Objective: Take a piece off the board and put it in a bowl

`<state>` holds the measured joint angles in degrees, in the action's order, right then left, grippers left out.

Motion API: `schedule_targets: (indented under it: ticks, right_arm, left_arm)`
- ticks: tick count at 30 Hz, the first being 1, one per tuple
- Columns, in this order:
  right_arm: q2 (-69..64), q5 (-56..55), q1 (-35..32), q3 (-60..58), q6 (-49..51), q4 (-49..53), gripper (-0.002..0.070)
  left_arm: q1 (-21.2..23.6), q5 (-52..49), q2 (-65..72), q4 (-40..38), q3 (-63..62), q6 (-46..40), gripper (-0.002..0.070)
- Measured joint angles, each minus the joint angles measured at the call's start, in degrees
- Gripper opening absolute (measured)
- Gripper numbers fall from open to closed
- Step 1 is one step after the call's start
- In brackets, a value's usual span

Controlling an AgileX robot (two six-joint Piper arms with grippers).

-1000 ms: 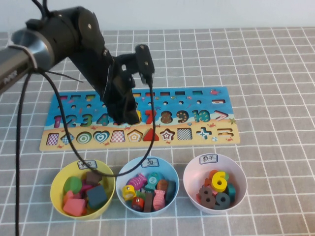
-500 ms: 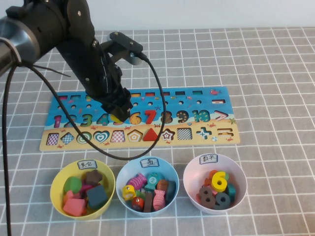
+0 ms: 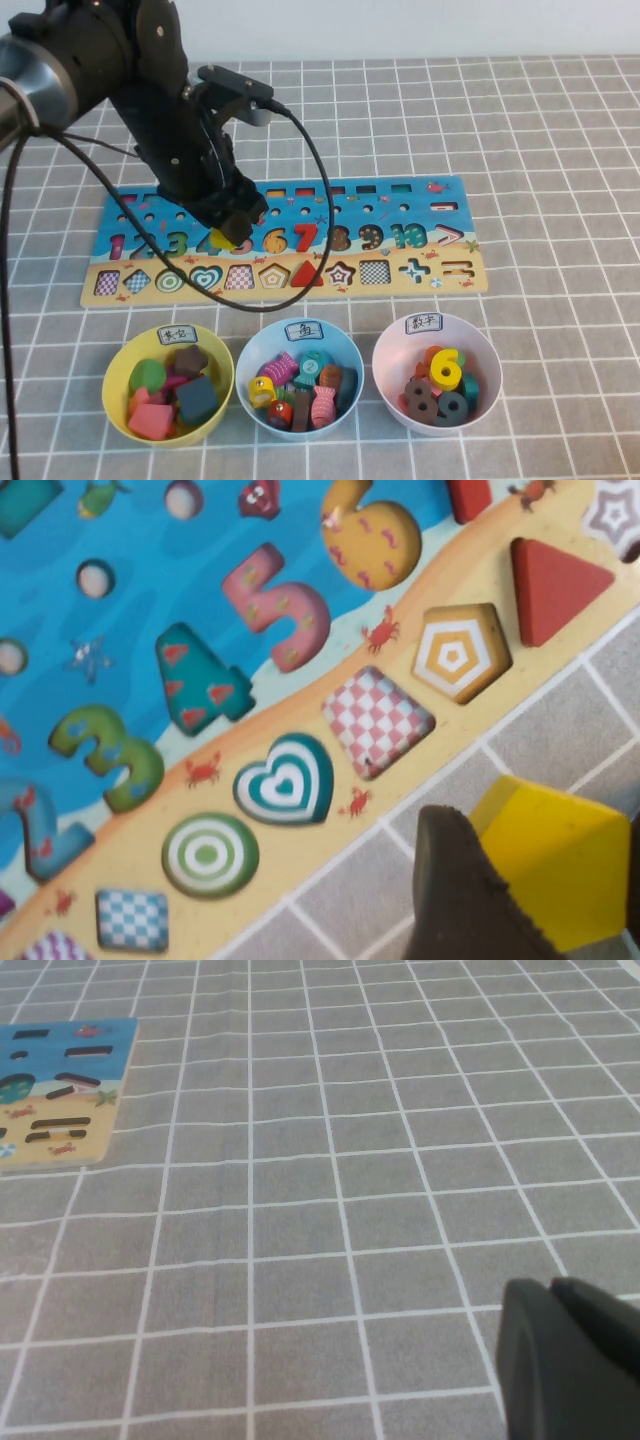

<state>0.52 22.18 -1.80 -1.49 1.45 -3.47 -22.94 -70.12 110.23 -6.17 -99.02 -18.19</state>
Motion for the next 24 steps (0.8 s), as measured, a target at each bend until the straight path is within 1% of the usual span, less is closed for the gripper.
schedule_targets:
  ticks: [3,6,13,16,20,24]
  right_arm:
    - [0.00,0.00,0.00,0.00,0.00,0.00,-0.0017]
    - [0.00,0.09,0.00,0.00,0.00,0.00,-0.0017]
    - [0.00,0.09,0.00,0.00,0.00,0.00,-0.0017]
    - [0.00,0.09,0.00,0.00,0.00,0.00,-0.0017]
    - [0.00,0.09,0.00,0.00,0.00,0.00,-0.0017]
    - [0.00,0.09,0.00,0.00,0.00,0.00,-0.0017]
  left_arm:
    - [-0.10,0.15,-3.50,0.66,3.74,0.90,0.0285]
    - [-0.09,1.54,-9.77,0.74,11.19,2.01,0.0285]
    - [-0.09,10.99,-28.05,1.74,33.64,11.22,0.0285]
    - [-0.09,14.72,-33.92,1.74,42.19,14.34,0.0285]
    - [-0.09,19.08,-38.96,1.64,51.61,16.11,0.0285]
    - [-0.09,25.16,-41.34,1.13,57.05,16.26,0.0285]
